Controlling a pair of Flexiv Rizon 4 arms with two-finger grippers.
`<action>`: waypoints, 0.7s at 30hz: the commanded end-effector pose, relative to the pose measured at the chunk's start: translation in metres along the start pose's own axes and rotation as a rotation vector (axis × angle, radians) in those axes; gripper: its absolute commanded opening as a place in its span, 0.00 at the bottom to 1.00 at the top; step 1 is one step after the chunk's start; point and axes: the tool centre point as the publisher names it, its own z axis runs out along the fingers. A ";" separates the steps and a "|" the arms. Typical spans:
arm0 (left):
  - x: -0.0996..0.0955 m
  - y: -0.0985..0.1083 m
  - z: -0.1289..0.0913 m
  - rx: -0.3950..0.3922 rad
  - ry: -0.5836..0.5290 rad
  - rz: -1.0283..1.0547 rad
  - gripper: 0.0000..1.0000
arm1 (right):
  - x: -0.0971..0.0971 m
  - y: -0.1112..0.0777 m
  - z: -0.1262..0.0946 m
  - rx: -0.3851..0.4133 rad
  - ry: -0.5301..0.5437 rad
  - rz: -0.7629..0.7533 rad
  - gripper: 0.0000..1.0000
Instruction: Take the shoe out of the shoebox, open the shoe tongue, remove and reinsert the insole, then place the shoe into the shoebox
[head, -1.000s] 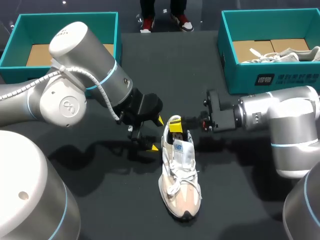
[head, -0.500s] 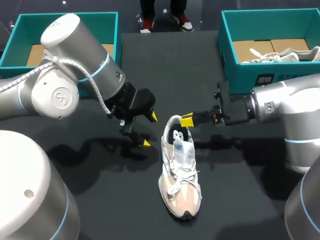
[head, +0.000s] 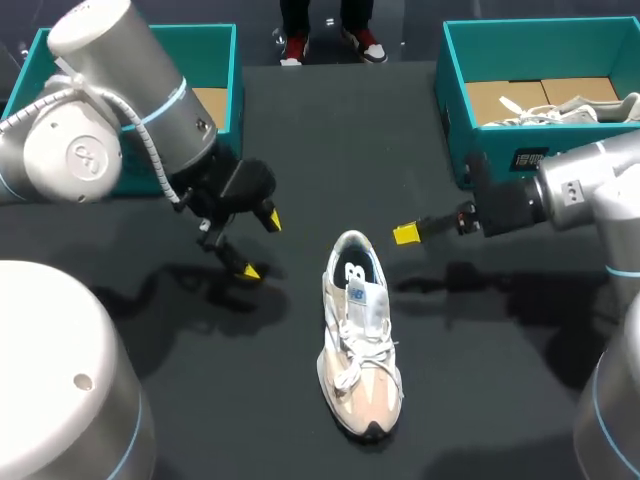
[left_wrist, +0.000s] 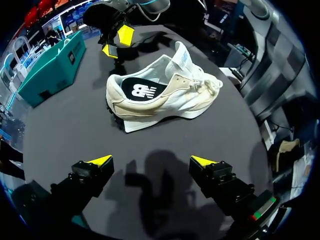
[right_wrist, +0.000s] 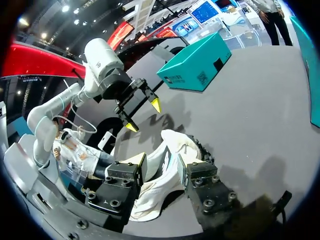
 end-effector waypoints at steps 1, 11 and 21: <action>0.005 0.014 -0.030 -0.009 0.007 0.011 1.00 | 0.008 0.006 -0.031 0.092 -0.051 0.042 0.40; 0.009 0.037 -0.065 -0.020 0.061 0.037 1.00 | -0.001 0.018 -0.060 0.314 -0.086 0.197 0.39; 0.011 0.057 -0.089 -0.030 0.112 0.058 1.00 | 0.007 0.023 -0.055 0.521 -0.202 0.326 0.35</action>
